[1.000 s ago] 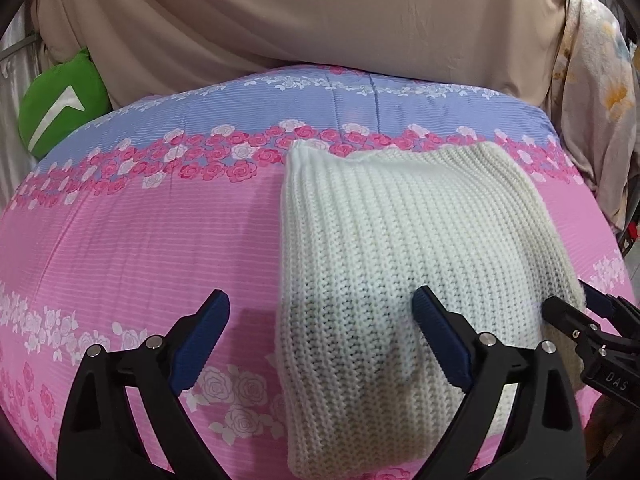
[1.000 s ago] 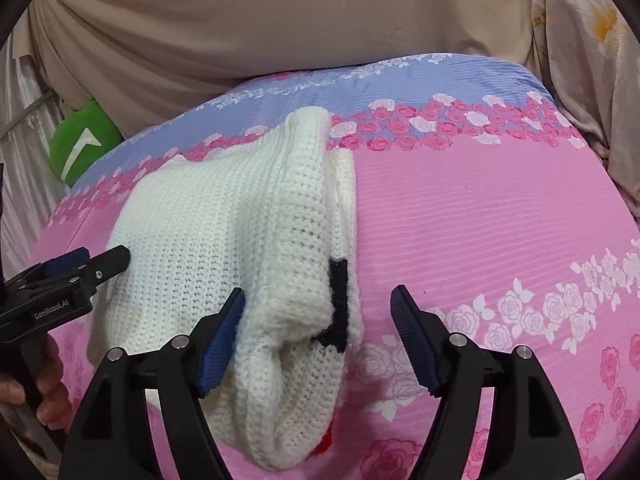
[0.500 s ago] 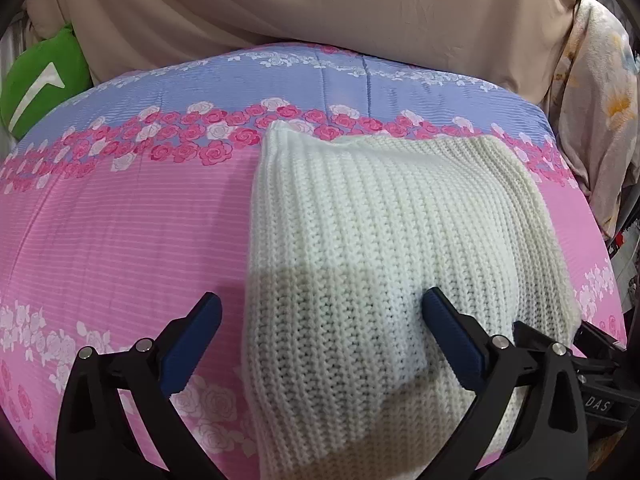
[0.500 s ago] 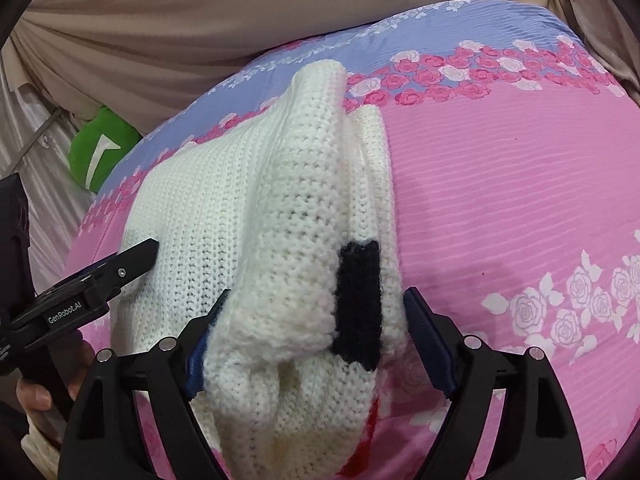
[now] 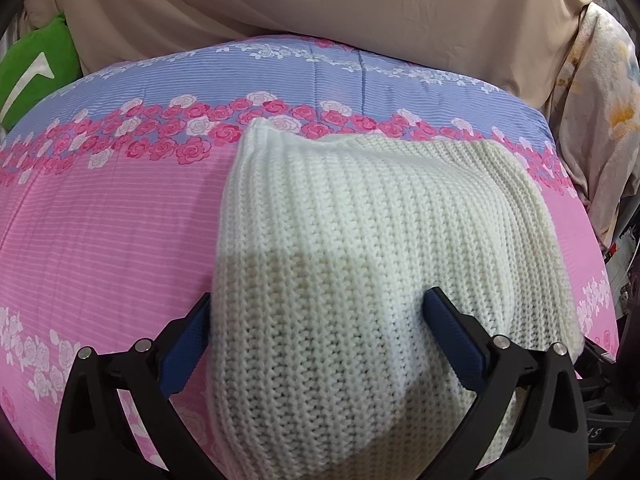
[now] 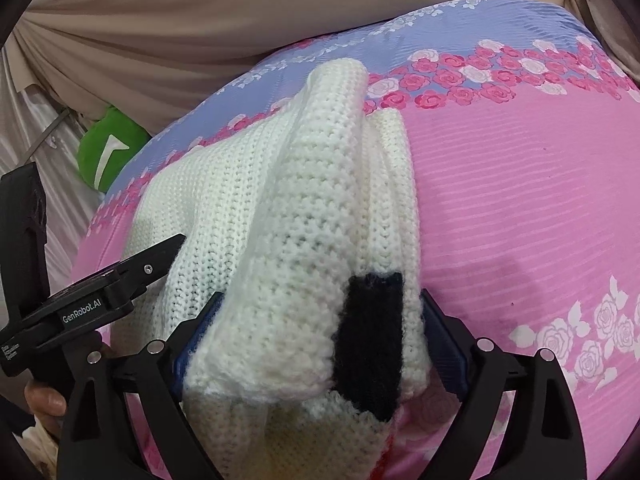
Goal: Fold small clothes
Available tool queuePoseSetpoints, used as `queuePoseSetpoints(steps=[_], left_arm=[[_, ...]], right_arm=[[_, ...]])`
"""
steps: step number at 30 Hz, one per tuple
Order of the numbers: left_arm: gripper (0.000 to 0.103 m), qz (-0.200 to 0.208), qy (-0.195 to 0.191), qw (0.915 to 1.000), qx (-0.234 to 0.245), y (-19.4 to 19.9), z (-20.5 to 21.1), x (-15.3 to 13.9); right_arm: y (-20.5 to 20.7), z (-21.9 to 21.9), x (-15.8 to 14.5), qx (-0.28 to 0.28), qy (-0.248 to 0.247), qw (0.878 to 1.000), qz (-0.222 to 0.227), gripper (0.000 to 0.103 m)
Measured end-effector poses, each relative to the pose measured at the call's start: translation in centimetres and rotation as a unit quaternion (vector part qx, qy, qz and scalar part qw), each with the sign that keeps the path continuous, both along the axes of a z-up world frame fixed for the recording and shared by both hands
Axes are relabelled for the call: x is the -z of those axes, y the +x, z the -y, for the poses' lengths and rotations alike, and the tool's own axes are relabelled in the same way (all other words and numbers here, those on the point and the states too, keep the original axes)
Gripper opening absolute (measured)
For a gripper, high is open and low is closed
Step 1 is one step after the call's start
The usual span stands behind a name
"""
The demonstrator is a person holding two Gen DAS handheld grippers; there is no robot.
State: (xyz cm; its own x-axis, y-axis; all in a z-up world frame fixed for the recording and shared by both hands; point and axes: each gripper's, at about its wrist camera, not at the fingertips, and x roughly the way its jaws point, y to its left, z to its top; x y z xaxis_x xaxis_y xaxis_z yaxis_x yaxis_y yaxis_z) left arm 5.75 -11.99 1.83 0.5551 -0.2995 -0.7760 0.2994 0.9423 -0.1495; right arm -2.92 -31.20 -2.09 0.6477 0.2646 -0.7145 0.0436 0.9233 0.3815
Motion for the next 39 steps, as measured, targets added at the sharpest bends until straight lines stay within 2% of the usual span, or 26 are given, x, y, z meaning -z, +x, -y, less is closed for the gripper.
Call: queuePoseSetpoints(steps=[6,9,11,13,15,18,25,29,32,34,35,37,39], left_arm=[[0.098,-0.007,-0.011,0.9999,0.001,0.5,-0.1,0.2],[0.097,-0.009,-0.015,0.9998,0.011,0.6,-0.1,0.1],[0.084,-0.010,-0.025,0.9993,0.025,0.5,-0.2,-0.3],[0.055,0.001,-0.031,0.9987,0.042,0.0,-0.4,-1.4],[0.041,0.015,-0.039,0.9974,0.059,-0.4,-0.9,-2.8],[0.035,0.038,-0.058,0.9935,0.090,-1.1,-1.7,-5.0],[0.033,0.130,-0.086,0.9802,0.122,-2.7,-4.8,-12.1],[0.033,0.211,-0.099,0.9644,0.125,-3.5,-7.9,-17.0],[0.033,0.274,-0.106,0.9483,0.120,-3.4,-10.4,-20.4],[0.034,0.307,-0.109,0.9387,0.113,-2.5,-11.9,-21.9],[0.034,0.315,-0.106,0.9365,0.110,-1.8,-12.5,-22.4],[0.037,0.314,-0.103,0.9388,0.097,0.7,-13.7,-22.2],[0.050,0.297,-0.077,0.9486,0.077,4.5,-14.2,-20.2]], right_arm=[[0.4,-0.1,0.0,-0.006,0.005,1.000,0.004,0.088],[0.3,0.1,-0.2,-0.010,0.016,1.000,0.006,0.079],[-0.1,0.0,-0.6,-0.008,0.019,1.000,0.015,0.060],[-0.7,-0.1,-1.6,-0.002,0.014,1.000,0.025,0.048],[-1.1,-0.2,-2.5,0.003,0.014,0.999,0.036,0.042],[-2.1,-0.5,-4.2,0.009,0.018,0.998,0.063,0.038],[-4.4,-3.4,-10.5,0.004,-0.009,0.988,0.151,0.038],[-4.3,-6.2,-16.2,-0.011,-0.029,0.973,0.230,0.038],[-3.5,-8.2,-20.0,-0.021,-0.035,0.957,0.286,0.038],[-2.2,-9.8,-21.8,-0.026,-0.036,0.949,0.311,0.038],[-1.1,-10.5,-22.3,-0.027,-0.034,0.948,0.315,0.039],[1.7,-11.7,-21.9,-0.032,-0.033,0.952,0.304,0.044],[6.3,-12.0,-19.1,-0.027,-0.025,0.964,0.263,0.056]])
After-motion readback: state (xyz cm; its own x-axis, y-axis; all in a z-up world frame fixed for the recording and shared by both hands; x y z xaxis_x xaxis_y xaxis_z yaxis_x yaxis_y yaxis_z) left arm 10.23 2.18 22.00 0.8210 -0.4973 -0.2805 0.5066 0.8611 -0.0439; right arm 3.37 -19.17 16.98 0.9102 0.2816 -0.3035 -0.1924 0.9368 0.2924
